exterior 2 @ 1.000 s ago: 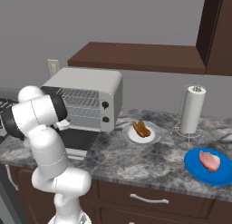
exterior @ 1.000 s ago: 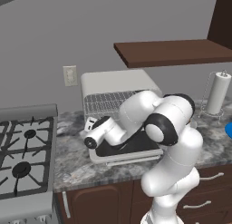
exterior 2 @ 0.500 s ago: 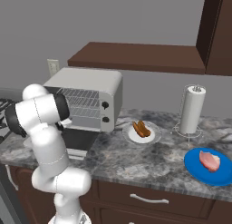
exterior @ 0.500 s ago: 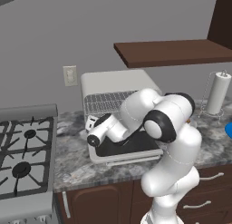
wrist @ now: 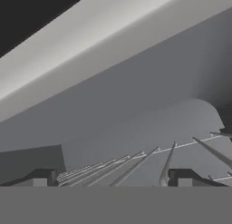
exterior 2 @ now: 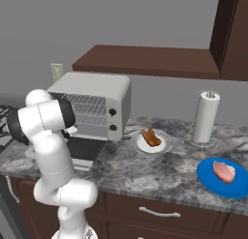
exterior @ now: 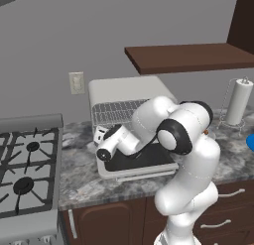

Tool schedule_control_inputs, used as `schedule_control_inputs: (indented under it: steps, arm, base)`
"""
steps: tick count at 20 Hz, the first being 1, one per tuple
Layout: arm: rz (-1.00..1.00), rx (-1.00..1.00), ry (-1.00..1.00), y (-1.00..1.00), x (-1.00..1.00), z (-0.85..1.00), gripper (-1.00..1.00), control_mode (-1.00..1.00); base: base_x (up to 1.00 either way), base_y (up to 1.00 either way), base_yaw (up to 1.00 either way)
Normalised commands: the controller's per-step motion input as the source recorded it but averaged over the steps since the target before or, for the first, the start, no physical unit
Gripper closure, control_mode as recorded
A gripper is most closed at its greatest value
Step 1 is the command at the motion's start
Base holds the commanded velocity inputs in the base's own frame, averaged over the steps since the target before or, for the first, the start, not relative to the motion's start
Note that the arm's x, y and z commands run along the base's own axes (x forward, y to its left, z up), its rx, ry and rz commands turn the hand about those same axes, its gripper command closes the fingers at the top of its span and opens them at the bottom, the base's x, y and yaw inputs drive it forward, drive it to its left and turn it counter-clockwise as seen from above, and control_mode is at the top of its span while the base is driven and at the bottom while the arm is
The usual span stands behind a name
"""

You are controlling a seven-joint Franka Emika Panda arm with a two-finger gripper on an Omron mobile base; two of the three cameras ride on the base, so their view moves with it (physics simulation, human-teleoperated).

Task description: Open the toaster oven door. Place the hotdog bun on the top rack in the toaster oven and place the steak on the bottom rack.

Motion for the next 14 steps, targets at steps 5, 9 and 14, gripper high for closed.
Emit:
schedule_control_inputs:
  steps: [5,9,14]
  arm:
    - [0.0,0.0,-0.1,0.17,0.14,0.1,1.0,-1.0]
    - [0.0,0.0,-0.07,0.16,0.04,0.19,1.0,-1.0]
    - [0.0,0.0,-0.08,0.21,0.01,0.26,1.0,-1.0]
  base:
    - [0.0,0.0,0.0]
    - [0.0,0.0,0.0]
    - [0.0,0.0,0.0]
